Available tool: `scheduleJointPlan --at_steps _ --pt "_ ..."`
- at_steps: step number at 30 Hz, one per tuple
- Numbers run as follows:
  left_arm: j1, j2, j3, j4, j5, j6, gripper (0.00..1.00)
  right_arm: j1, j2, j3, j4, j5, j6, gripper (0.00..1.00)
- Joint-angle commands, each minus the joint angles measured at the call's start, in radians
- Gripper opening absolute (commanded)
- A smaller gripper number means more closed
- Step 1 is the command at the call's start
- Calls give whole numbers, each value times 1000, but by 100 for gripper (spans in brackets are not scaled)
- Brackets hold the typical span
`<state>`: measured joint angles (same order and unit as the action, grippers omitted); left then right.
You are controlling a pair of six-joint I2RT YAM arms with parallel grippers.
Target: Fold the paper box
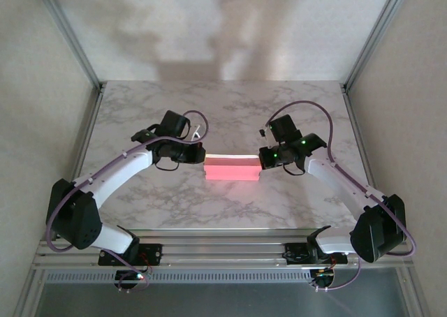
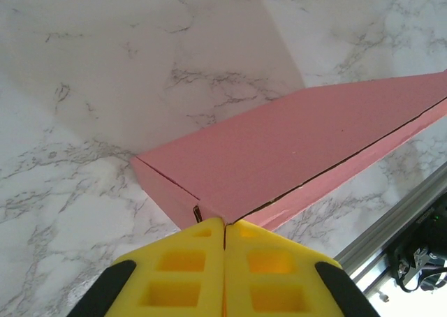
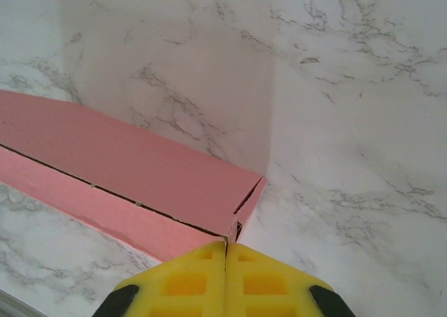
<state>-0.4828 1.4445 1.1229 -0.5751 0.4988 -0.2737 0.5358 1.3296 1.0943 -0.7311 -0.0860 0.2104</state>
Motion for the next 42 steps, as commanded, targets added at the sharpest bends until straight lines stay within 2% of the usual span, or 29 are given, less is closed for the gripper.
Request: scheduleJointPlan --at_steps 1,15,27,35,42 --pt "-17 -27 -28 57 7 -36 6 22 -12 -5 31 -21 80 3" --pt "-42 -56 -89 81 -87 -18 8 63 -52 -81 74 49 170 3" --pt "-79 -59 -111 92 -117 -28 9 94 -78 -124 96 77 245 3" --pt "-86 -56 -121 70 -174 -13 8 103 -99 -165 78 146 221 3" --pt "-90 -73 -146 82 -182 -12 8 111 -127 -201 96 154 214 5"
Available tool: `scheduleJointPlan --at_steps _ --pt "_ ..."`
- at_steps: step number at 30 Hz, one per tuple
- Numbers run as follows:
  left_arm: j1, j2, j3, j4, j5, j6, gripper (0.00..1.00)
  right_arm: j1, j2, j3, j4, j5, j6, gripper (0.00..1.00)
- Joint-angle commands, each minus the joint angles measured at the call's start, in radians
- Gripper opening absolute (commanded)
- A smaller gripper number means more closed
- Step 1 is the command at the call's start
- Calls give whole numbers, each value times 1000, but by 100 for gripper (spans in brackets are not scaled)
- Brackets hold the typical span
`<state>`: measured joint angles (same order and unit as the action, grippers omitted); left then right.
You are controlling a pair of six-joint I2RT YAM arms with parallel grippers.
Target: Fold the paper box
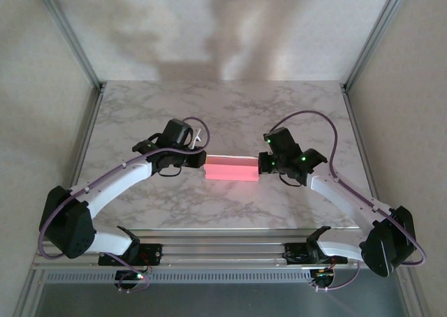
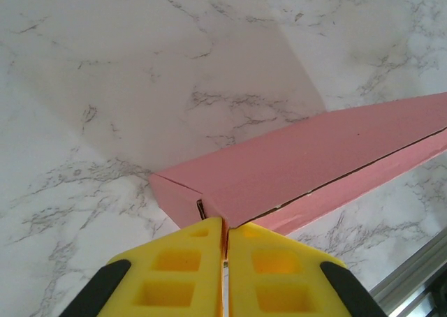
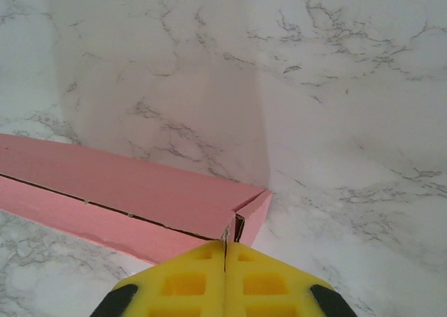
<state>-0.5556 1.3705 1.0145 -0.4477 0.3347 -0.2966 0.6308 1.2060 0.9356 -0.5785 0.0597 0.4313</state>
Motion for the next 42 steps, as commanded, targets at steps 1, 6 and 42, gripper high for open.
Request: scheduleJointPlan --at_steps 1,6,42 --pt "-18 -1 -40 -43 -19 11 8 17 -8 -46 -53 8 -2 5" --pt "-22 -1 -50 -42 -36 20 8 21 -32 -68 -20 -12 43 5" --pt "-35 2 -52 -23 -60 42 8 -65 -129 -63 149 -77 162 72"
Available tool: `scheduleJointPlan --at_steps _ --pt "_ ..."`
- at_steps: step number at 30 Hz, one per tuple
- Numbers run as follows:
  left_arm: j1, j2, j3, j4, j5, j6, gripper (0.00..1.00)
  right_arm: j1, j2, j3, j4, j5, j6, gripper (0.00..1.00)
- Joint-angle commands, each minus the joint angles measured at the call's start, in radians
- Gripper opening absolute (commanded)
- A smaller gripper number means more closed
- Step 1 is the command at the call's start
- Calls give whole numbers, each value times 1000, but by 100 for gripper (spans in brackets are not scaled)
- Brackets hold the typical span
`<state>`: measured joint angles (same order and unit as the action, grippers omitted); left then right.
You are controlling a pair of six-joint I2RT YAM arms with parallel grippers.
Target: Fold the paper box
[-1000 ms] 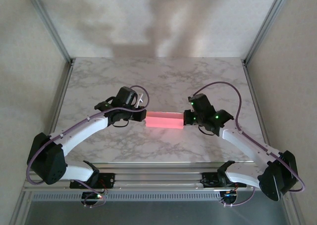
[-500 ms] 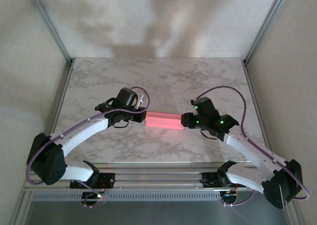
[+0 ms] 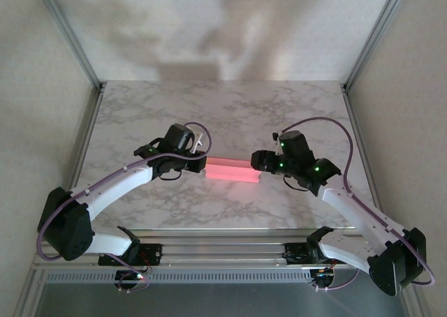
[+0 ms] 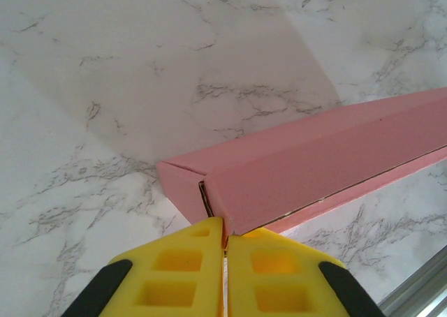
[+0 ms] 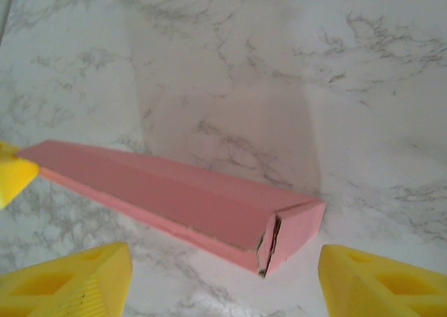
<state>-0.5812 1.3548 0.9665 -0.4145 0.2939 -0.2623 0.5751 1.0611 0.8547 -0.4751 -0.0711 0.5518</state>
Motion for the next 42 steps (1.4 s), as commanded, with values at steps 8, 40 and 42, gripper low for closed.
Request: scheduleJointPlan --at_steps 8,40,42 --pt "-11 17 -3 -54 -18 2 8 -9 56 -19 67 116 86 74" --pt "44 -89 58 48 263 -141 30 25 13 -224 191 151 120 67" --pt "45 -66 53 83 275 -143 26 28 7 -232 192 150 119 67"
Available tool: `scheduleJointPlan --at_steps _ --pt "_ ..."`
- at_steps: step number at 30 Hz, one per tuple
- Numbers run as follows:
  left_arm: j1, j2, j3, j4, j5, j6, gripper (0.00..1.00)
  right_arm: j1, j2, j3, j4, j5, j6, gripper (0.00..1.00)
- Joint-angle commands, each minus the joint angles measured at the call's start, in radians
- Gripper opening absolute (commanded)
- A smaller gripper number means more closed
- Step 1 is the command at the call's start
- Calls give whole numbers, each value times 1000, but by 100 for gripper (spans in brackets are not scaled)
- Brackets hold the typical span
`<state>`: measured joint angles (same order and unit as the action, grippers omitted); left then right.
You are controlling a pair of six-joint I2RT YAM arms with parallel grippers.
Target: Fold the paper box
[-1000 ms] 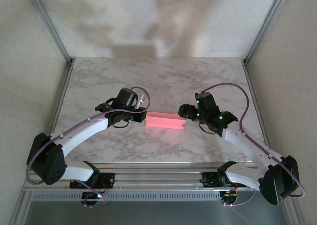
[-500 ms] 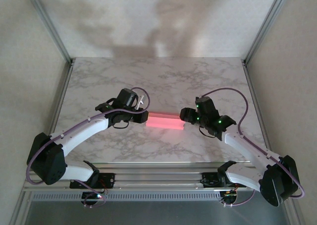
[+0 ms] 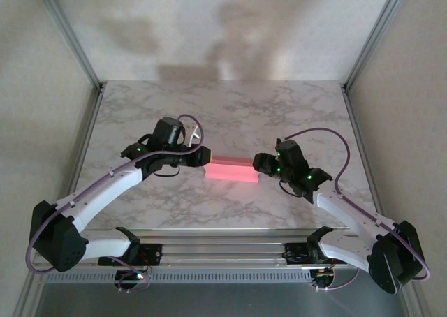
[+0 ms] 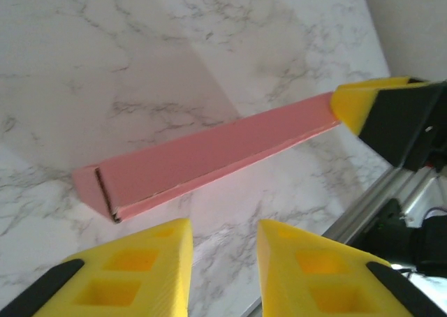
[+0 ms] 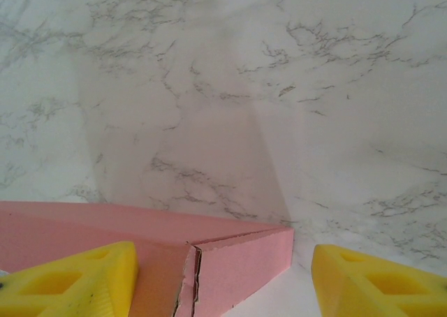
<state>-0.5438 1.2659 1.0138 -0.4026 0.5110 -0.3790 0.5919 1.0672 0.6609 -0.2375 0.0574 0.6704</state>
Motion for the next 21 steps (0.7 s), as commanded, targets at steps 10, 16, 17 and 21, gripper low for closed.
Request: scheduleJointPlan --at_steps 10,16,17,21 --pt "11 84 -23 124 16 22 20 14 -11 -47 -50 16 -4 67" --pt "22 97 -57 117 -12 41 19 16 -10 -47 -50 10 -5 67" --pt "23 99 -63 116 -10 41 19 16 -10 -46 -49 9 -5 67" --pt "28 107 -75 104 -27 51 18 18 -12 -49 -54 10 -5 67"
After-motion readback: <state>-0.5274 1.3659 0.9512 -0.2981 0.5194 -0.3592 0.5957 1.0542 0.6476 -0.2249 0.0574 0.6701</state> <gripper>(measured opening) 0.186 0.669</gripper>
